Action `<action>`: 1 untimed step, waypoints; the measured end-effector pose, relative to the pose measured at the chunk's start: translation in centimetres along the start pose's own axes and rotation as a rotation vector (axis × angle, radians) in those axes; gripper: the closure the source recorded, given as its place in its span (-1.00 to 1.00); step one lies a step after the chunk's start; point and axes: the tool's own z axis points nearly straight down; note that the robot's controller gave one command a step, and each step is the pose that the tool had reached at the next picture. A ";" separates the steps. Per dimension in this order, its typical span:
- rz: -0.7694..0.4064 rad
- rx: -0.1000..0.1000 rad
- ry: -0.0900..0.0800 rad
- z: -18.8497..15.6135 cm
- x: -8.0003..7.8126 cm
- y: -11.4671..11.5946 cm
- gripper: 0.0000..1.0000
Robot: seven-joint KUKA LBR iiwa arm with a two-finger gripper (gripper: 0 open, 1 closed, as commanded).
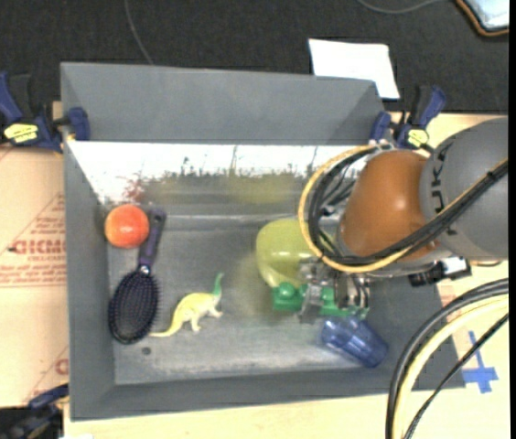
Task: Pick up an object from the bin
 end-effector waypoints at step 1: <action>-0.001 0.000 -0.002 -2.5 -0.1 0.0 1.00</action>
Offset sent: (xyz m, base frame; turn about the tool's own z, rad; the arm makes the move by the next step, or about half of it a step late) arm 0.0000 -0.0002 0.0550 -0.0004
